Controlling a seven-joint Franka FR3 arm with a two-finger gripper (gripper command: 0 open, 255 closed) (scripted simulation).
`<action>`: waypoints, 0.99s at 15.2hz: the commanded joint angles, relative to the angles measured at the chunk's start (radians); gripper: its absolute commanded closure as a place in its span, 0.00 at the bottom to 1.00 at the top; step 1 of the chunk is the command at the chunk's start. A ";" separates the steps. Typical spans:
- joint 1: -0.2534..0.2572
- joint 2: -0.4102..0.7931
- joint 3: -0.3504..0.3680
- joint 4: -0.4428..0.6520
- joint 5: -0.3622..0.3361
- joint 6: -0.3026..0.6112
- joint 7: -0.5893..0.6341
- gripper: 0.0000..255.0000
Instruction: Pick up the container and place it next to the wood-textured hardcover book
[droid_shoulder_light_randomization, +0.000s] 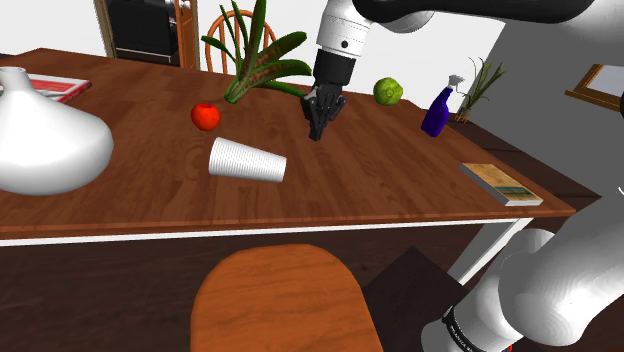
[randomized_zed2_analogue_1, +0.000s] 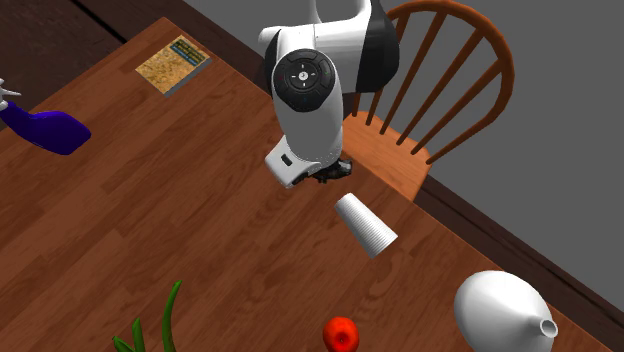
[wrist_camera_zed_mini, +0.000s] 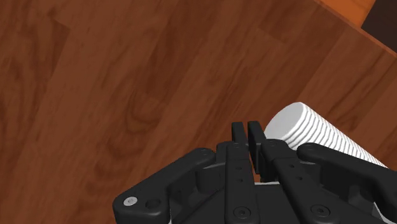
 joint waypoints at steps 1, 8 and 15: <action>0.000 0.000 0.000 0.000 0.000 0.000 0.000 1.00; 0.025 0.031 0.007 -0.009 -0.010 0.072 -0.163 0.00; 0.100 0.101 0.039 -0.052 -0.012 0.285 -0.650 0.00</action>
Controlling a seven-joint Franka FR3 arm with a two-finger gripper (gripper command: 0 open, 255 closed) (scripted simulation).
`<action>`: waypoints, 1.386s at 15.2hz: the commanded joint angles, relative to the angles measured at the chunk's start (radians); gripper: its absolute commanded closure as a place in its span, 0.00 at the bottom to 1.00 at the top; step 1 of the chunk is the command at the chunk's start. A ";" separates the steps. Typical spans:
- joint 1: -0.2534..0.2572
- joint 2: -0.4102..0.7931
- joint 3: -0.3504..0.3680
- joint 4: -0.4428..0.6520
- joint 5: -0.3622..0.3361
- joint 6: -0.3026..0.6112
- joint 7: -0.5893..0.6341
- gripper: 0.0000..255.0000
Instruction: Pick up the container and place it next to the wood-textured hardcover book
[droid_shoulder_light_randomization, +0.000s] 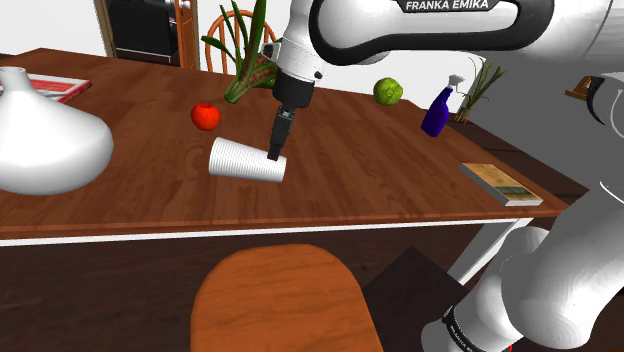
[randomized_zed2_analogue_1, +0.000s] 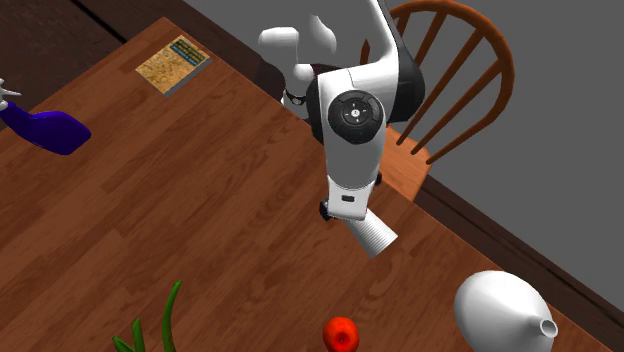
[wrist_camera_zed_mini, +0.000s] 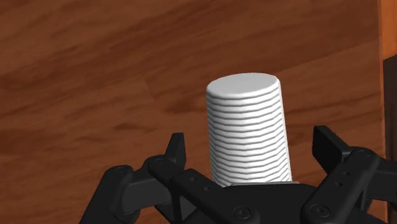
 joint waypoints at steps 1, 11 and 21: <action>0.007 0.004 0.005 -0.025 0.001 0.040 -0.050 0.00; 0.012 0.029 0.010 -0.085 0.000 0.124 -0.049 0.00; 0.012 0.028 0.010 -0.085 0.000 0.124 -0.049 1.00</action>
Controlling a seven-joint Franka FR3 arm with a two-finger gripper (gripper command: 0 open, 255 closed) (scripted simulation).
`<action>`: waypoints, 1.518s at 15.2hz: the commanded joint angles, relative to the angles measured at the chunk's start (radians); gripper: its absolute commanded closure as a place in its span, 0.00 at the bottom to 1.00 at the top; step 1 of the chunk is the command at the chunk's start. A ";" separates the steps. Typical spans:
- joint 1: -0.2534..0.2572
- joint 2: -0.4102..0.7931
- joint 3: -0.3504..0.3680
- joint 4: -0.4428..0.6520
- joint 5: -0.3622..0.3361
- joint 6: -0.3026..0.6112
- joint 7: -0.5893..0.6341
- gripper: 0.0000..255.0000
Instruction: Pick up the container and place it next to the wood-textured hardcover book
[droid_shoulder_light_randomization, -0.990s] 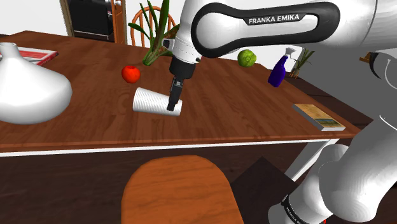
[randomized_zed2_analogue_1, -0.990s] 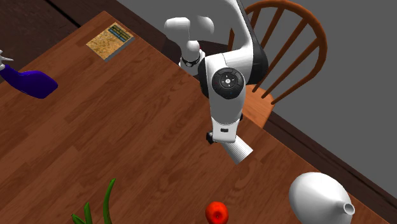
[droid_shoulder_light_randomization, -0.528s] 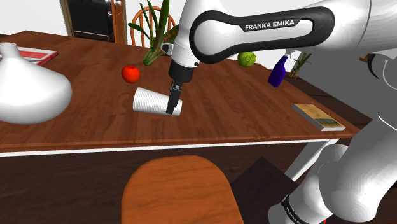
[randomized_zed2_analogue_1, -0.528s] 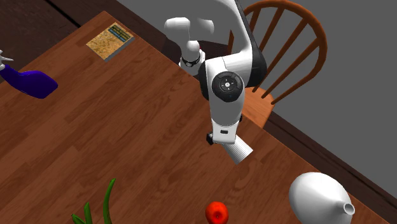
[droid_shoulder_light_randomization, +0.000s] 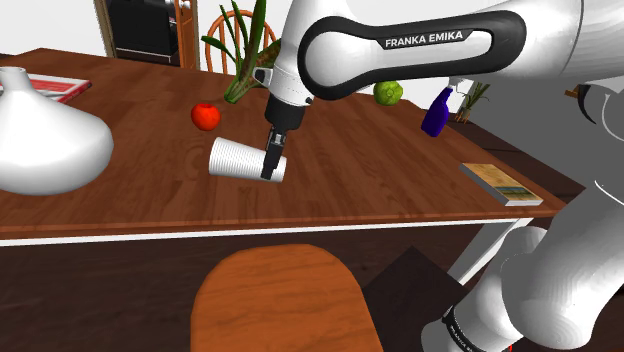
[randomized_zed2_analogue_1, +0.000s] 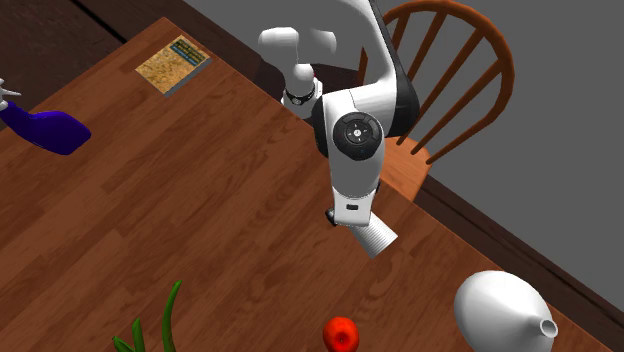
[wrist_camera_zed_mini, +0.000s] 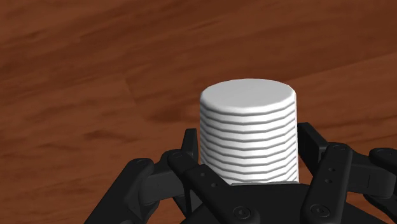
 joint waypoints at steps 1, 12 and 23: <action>0.000 0.000 0.000 0.000 0.000 0.000 0.000 1.00; -0.002 -0.011 -0.002 0.095 -0.002 -0.106 0.008 1.00; -0.003 -0.004 -0.004 0.251 -0.009 -0.254 0.022 1.00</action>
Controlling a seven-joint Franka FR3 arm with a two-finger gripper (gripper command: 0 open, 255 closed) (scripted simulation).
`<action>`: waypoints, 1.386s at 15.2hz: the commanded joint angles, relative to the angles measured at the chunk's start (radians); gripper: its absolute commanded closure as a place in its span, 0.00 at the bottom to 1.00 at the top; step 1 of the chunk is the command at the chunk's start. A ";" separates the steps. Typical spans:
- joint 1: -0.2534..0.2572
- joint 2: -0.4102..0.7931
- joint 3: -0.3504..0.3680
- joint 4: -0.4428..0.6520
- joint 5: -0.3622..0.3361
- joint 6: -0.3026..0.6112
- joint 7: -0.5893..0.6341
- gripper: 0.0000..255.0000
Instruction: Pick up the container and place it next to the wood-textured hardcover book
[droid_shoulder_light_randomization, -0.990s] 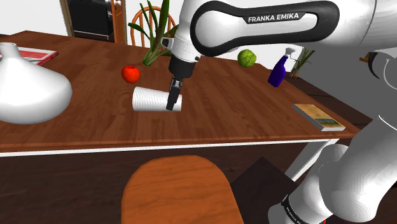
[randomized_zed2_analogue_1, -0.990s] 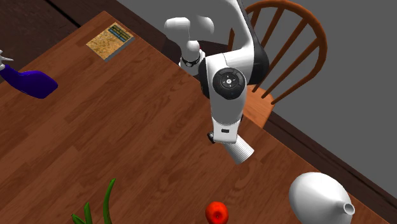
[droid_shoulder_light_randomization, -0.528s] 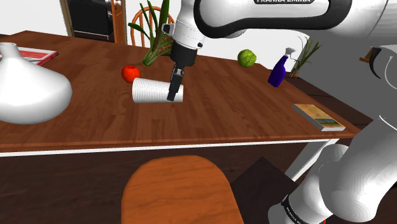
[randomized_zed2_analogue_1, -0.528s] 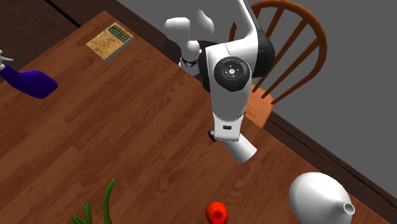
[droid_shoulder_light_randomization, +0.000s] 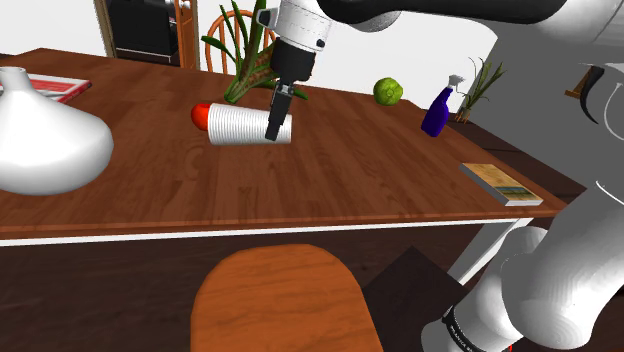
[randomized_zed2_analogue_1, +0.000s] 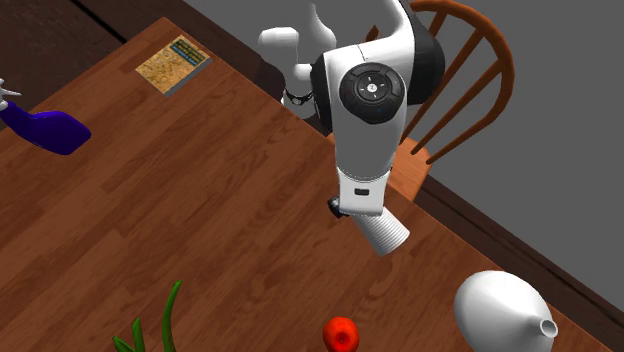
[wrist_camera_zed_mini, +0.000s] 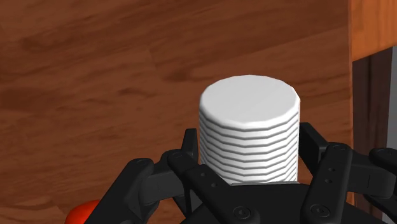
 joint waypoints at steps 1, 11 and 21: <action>0.000 0.006 0.000 0.034 -0.002 -0.028 0.003 1.00; 0.000 0.037 0.001 0.192 -0.010 -0.156 0.017 1.00; -0.100 -0.147 -0.137 -0.005 0.024 -0.167 -0.222 1.00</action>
